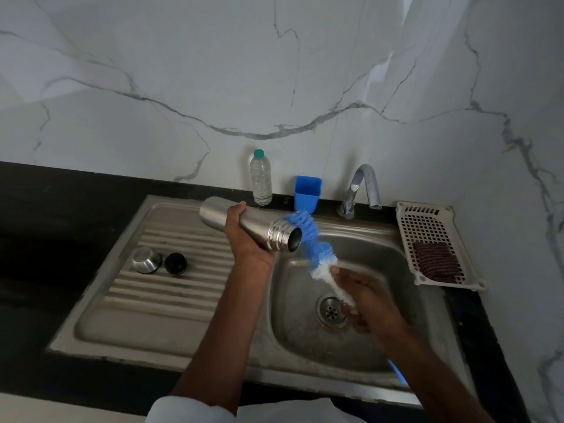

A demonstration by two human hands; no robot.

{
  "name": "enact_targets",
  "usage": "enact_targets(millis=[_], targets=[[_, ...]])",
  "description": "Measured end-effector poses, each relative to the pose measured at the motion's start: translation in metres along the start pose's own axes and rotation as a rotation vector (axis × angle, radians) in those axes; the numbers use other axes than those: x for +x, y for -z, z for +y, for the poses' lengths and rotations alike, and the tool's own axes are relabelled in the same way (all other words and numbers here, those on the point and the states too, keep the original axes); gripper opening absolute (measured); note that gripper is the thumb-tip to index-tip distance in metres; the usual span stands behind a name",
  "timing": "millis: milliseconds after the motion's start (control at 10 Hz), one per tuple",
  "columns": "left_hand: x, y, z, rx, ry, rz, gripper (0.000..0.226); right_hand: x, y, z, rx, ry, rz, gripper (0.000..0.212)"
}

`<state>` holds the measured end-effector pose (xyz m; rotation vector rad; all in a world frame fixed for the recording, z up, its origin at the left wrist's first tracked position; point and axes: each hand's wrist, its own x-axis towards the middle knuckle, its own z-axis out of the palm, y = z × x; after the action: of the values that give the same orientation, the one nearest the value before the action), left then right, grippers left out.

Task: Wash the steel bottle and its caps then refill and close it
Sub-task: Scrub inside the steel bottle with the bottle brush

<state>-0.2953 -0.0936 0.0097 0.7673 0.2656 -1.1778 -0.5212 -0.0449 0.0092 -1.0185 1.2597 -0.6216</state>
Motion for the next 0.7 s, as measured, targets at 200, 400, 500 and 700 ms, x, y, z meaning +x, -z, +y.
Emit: enact_targets(millis=[200, 400, 500, 700], targets=[[-0.004, 0.008, -0.029, 0.045, -0.002, -0.105, 0.072, 0.005, -0.007, 0.001, 0.476, -0.327, -0.207, 0.045], [0.006, 0.024, -0.034, 0.143, -0.111, -0.341, 0.110, 0.011, -0.005, -0.002, 0.906, -0.492, -0.464, 0.038], [0.009, 0.032, -0.029, 0.244, -0.166, -0.408, 0.102, 0.009, -0.001, 0.000, 1.076, -0.577, -0.616, 0.047], [0.007, 0.036, -0.032, 0.514, -0.306, -0.464, 0.092, 0.017, 0.012, -0.012, 1.186, -0.666, -0.517, 0.017]])
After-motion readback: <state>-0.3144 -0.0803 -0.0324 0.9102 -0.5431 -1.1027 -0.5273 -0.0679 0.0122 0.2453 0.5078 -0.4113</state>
